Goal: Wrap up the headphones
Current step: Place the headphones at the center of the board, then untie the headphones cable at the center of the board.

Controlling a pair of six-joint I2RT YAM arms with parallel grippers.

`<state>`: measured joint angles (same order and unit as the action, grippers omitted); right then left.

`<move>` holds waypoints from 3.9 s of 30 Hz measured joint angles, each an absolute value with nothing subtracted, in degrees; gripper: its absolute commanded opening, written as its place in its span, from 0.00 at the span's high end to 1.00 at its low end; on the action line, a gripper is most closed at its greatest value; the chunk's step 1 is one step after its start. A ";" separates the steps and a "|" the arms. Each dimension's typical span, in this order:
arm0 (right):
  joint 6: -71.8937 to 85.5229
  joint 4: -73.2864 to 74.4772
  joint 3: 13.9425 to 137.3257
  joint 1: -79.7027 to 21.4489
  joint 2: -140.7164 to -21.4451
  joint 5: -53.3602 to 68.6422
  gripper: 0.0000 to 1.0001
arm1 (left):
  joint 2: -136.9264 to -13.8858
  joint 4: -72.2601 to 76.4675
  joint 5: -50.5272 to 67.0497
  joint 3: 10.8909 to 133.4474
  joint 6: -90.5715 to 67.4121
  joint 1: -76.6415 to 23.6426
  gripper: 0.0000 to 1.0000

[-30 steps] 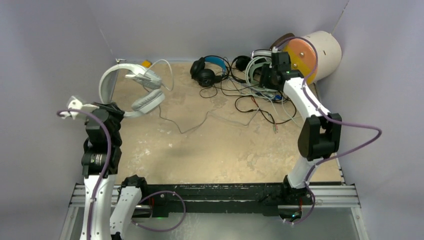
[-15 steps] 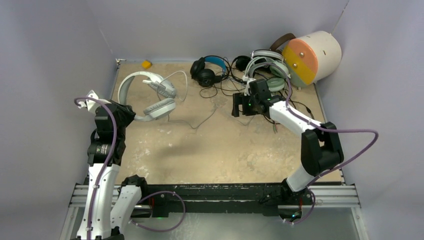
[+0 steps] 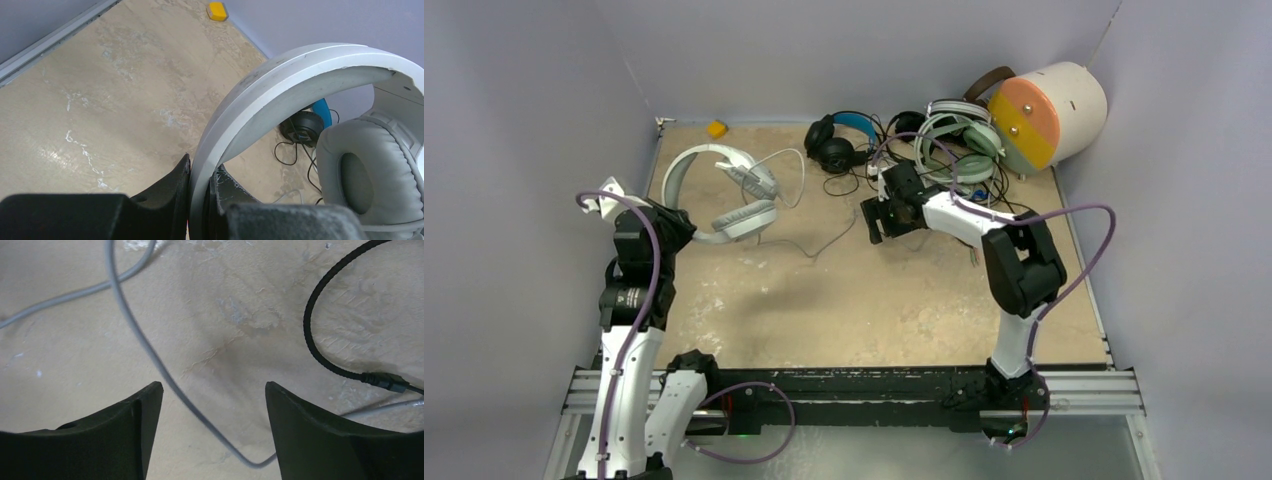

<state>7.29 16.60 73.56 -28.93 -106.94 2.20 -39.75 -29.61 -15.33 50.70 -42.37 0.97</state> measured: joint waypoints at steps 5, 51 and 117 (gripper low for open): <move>6.81 18.26 74.37 -29.23 -109.67 -0.30 0.90 | -40.62 -28.51 -14.63 49.78 -42.39 0.99 1.00; 13.61 31.33 77.80 -29.23 -68.55 7.33 1.00 | -51.94 -10.87 -7.81 33.98 -53.93 -8.14 0.26; 23.22 32.36 78.54 -18.63 -67.44 -4.16 0.22 | -104.55 85.65 9.37 43.20 -10.09 -48.38 1.00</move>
